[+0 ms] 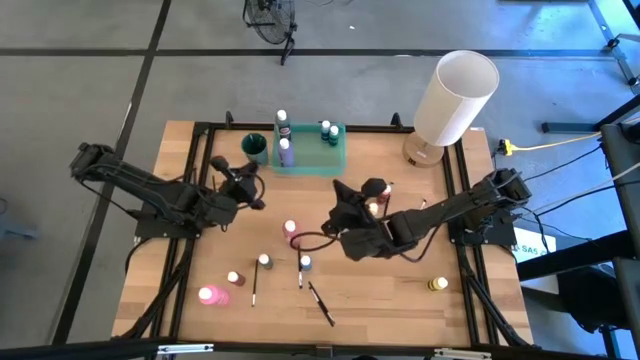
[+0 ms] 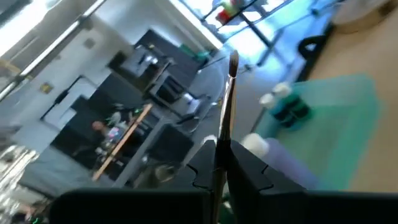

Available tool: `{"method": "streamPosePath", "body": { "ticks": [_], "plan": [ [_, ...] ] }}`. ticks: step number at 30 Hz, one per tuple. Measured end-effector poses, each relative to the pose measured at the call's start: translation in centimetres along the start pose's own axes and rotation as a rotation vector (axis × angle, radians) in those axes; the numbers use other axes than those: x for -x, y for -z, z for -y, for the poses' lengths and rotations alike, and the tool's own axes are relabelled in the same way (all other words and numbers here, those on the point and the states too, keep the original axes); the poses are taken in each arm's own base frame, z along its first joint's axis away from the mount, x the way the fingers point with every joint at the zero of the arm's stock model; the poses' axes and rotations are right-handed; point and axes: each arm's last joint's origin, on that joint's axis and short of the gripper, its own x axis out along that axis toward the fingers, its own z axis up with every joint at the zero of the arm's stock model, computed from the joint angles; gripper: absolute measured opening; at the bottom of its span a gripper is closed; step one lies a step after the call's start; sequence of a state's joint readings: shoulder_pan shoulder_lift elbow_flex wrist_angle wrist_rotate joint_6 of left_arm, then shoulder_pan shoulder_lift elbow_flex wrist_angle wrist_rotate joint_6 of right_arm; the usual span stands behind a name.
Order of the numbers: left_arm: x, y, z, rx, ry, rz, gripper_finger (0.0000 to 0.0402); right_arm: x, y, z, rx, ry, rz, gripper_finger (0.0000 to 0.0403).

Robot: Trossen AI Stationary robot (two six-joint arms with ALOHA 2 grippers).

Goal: Pick & Place Paint Supplies
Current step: Put the silver paintbrush into the green cup

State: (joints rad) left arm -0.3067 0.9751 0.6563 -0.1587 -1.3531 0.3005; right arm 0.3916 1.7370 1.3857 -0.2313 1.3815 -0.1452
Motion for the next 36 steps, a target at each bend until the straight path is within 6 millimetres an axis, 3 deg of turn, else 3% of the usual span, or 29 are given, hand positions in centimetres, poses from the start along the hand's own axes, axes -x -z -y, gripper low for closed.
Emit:
{"method": "streamPosePath", "body": {
  "ticks": [5, 7, 14, 19, 26, 36],
  "plan": [
    [-2.3, 1.0, -2.7, 0.01, -0.049, -0.085, 0.0014, -0.6, 1.4, -0.2, -0.059, -0.078, -0.049, 0.0],
    [-3.3, 1.9, -4.3, 0.092, -0.034, -0.117, 0.0014, -1.0, 1.7, -0.1, -0.084, -0.087, -0.071, 0.0],
    [-5.3, 4.6, -8.2, 0.458, 0.293, -0.089, 0.0014, -2.1, 2.5, 0.1, -0.123, -0.108, -0.127, 0.0],
    [-6.4, 6.9, -7.8, 0.529, 0.342, 0.013, 0.0015, -3.0, 2.9, 0.2, -0.144, -0.089, -0.149, 0.0],
    [-7.7, 10.6, -6.3, 0.618, 0.276, 0.04, 0.0016, -3.9, 4.3, -0.1, -0.155, -0.106, -0.191, 0.0],
    [-8.6, 12.3, -6.0, 0.646, 0.263, -0.012, 0.0017, -4.9, 5.1, -0.4, -0.179, -0.092, -0.202, 0.0]
  ]
}}
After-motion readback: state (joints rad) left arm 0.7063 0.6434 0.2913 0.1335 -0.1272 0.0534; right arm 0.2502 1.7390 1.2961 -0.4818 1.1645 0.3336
